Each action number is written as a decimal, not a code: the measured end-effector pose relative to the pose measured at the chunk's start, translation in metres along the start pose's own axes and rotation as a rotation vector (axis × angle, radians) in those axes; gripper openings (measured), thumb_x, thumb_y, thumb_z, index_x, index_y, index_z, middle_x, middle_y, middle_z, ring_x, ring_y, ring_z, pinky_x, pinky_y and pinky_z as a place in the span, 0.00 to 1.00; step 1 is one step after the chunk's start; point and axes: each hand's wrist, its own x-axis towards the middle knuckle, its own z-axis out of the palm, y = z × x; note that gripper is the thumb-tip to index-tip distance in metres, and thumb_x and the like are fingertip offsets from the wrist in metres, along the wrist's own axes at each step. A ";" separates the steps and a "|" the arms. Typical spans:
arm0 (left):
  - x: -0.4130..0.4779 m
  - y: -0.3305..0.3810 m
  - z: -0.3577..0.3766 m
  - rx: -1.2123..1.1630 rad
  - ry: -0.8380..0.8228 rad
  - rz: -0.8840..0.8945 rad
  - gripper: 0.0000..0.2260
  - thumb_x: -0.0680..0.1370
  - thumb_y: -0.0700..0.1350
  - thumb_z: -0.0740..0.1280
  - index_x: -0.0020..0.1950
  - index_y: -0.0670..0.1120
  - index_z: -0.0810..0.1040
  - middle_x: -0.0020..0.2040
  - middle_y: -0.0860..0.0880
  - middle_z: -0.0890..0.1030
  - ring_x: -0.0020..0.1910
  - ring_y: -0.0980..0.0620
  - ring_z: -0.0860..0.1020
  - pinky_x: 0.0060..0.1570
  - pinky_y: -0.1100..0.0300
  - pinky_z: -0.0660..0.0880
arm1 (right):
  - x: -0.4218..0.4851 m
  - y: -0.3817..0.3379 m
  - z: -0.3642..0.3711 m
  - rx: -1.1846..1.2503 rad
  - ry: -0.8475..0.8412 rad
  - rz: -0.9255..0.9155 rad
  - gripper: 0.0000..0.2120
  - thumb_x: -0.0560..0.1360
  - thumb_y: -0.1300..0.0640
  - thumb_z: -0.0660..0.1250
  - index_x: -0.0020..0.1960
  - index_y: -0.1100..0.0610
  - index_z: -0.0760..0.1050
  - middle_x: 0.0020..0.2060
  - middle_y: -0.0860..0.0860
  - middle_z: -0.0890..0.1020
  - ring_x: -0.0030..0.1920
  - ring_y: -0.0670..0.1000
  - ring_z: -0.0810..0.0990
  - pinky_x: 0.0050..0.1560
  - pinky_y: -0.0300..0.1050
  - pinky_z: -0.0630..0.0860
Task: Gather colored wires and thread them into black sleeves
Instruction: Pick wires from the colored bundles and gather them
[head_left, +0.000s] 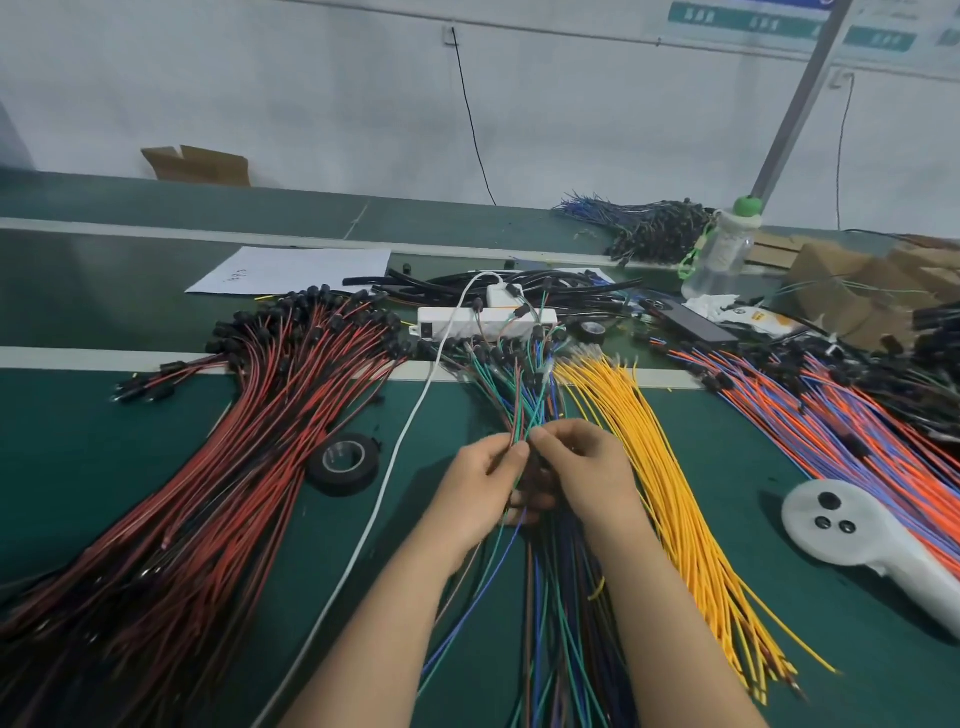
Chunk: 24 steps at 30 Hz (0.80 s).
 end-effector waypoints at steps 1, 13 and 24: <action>0.000 0.001 0.001 -0.061 0.007 -0.034 0.10 0.83 0.44 0.56 0.52 0.44 0.76 0.36 0.49 0.83 0.32 0.53 0.82 0.32 0.61 0.78 | -0.001 -0.001 -0.001 0.119 -0.025 0.042 0.06 0.76 0.61 0.68 0.41 0.60 0.77 0.34 0.54 0.76 0.34 0.53 0.74 0.39 0.48 0.73; 0.014 0.017 0.013 -0.134 -0.083 -0.172 0.08 0.82 0.41 0.59 0.44 0.43 0.74 0.44 0.43 0.83 0.36 0.52 0.83 0.38 0.60 0.80 | 0.003 -0.006 -0.015 0.325 -0.031 0.097 0.09 0.79 0.62 0.62 0.40 0.57 0.73 0.27 0.51 0.77 0.24 0.50 0.75 0.27 0.44 0.76; 0.022 0.005 0.016 0.084 -0.022 -0.099 0.09 0.81 0.43 0.60 0.42 0.43 0.72 0.31 0.45 0.71 0.28 0.51 0.72 0.47 0.46 0.79 | 0.005 -0.004 -0.012 0.151 0.147 0.039 0.04 0.77 0.63 0.66 0.44 0.57 0.74 0.37 0.56 0.76 0.36 0.57 0.77 0.40 0.58 0.79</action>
